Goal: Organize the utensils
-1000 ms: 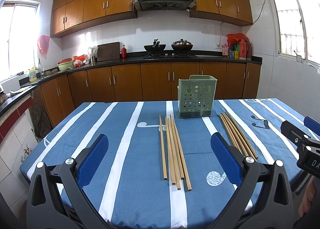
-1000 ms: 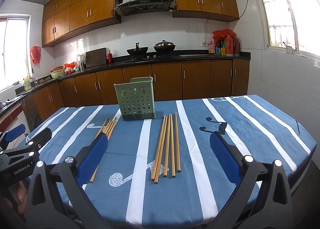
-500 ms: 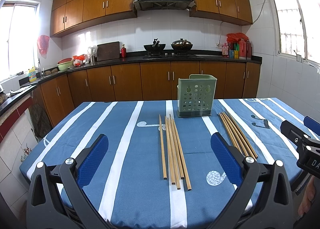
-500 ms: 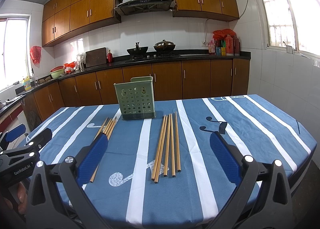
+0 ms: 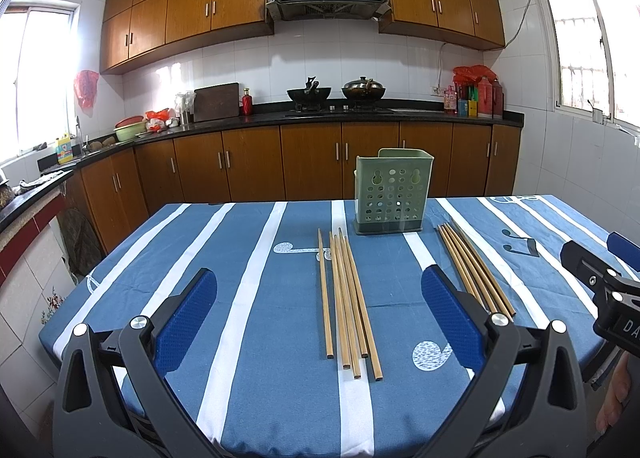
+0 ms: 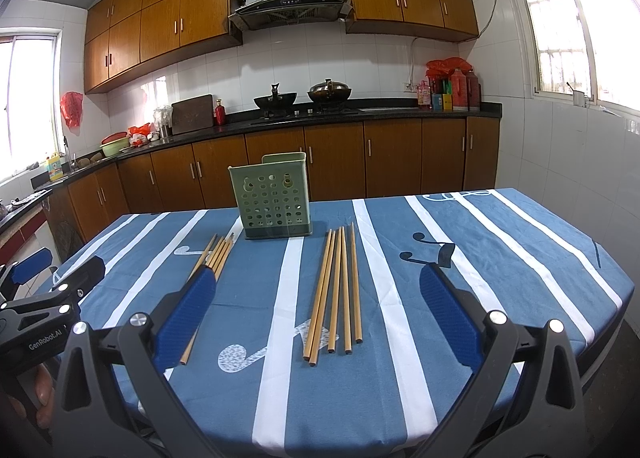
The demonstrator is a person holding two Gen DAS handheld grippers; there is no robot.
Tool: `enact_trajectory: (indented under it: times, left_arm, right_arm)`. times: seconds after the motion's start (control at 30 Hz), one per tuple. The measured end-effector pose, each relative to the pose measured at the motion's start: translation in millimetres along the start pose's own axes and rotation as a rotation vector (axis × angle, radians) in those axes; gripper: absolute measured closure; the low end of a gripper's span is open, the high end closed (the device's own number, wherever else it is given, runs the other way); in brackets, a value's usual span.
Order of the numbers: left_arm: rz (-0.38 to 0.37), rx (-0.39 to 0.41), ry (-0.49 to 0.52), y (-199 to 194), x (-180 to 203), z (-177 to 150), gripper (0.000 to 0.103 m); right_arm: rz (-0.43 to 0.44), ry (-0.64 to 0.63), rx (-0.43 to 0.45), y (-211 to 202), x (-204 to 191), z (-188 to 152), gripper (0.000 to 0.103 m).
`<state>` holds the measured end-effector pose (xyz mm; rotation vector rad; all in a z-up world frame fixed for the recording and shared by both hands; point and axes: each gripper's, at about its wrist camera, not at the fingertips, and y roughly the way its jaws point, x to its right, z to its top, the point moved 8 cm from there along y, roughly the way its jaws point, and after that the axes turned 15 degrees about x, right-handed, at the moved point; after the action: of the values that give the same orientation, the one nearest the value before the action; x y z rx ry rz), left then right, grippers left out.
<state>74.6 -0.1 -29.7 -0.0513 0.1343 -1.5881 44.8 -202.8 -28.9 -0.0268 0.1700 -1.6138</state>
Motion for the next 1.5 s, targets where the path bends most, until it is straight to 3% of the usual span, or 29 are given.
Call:
enact_trajectory:
  times: [0.5, 0.63, 0.9, 1.0, 1.13, 1.27, 1.5]
  left_arm:
    - [0.002, -0.006, 0.0, 1, 0, -1, 0.002]
    - [0.008, -0.032, -0.004, 9, 3, -15, 0.002]
    - [0.058, -0.174, -0.021, 38, -16, -48, 0.002]
    - [0.062, -0.237, -0.041, 53, -27, -59, 0.002]
    - [0.072, -0.279, -0.042, 68, -39, -63, 0.002]
    - [0.062, -0.306, -0.038, 82, -43, -65, 0.007]
    - [0.018, -0.357, -0.054, 94, -43, -77, 0.027]
  right_arm:
    - [-0.003, 0.003, -0.01, 2, 1, -3, 0.004]
    - [-0.017, 0.015, -0.037, 6, 7, -5, 0.004]
    - [-0.113, 0.074, -0.229, 54, 43, -50, 0.004]
    - [-0.133, 0.104, -0.309, 75, 55, -66, 0.016]
    - [-0.131, 0.131, -0.392, 104, 62, -77, 0.047]
    - [-0.107, 0.144, -0.464, 134, 61, -90, 0.069]
    - [-0.081, 0.122, -0.545, 160, 53, -110, 0.079]
